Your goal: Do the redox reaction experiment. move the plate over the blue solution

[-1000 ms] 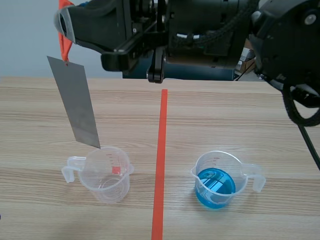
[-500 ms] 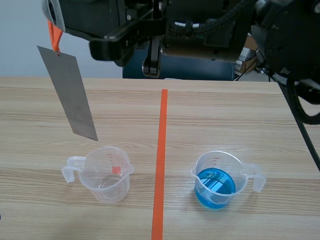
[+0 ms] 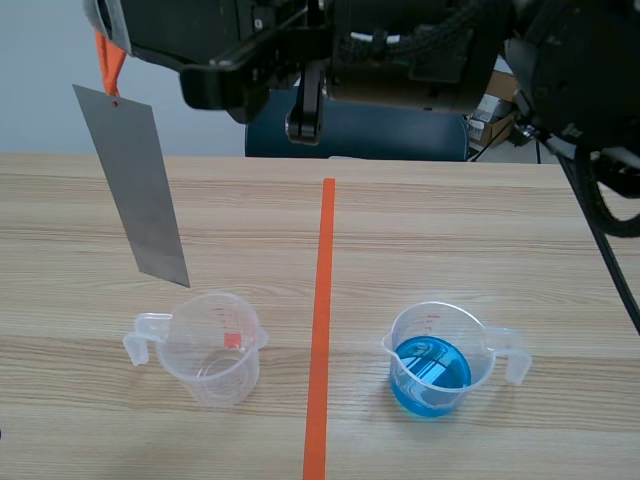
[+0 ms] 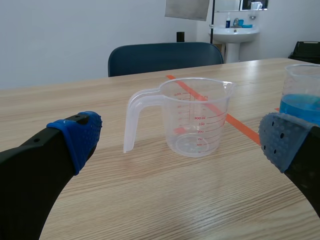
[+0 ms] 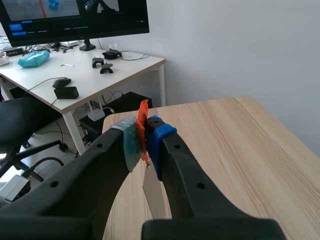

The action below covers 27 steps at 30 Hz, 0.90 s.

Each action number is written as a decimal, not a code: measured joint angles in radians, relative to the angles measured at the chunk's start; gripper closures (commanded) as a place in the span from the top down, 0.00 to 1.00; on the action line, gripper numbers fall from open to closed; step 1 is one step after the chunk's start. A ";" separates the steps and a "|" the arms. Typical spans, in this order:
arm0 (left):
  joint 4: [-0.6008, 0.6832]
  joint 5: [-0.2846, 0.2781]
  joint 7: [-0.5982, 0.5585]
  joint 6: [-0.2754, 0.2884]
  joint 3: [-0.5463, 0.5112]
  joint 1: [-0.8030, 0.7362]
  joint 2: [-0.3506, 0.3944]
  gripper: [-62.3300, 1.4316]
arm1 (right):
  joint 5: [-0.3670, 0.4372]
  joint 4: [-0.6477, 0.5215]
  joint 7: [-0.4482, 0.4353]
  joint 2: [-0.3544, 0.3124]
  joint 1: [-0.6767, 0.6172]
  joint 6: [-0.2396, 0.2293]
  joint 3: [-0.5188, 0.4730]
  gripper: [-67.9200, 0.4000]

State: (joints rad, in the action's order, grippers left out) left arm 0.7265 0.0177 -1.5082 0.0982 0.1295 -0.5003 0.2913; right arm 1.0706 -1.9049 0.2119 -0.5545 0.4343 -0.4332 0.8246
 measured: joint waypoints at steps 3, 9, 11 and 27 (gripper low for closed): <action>0.000 0.000 0.000 0.000 0.000 0.000 0.000 1.00 | 0.000 0.000 0.003 -0.003 0.000 0.000 0.000 0.01; 0.000 0.000 0.000 0.000 0.000 0.002 0.000 1.00 | 0.000 0.000 0.037 -0.003 0.000 0.000 -0.005 0.01; 0.000 -0.012 0.000 0.000 0.000 0.002 0.000 1.00 | 0.024 0.000 0.037 -0.012 0.000 0.000 -0.013 0.01; 0.000 -0.056 0.000 0.000 0.000 0.002 0.003 1.00 | 0.171 0.000 0.081 -0.198 0.000 -0.035 -0.122 0.01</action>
State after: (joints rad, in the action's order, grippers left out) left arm 0.7265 -0.0380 -1.5082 0.0986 0.1295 -0.4988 0.2939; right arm 1.2419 -1.9045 0.2928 -0.7525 0.4343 -0.4686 0.7029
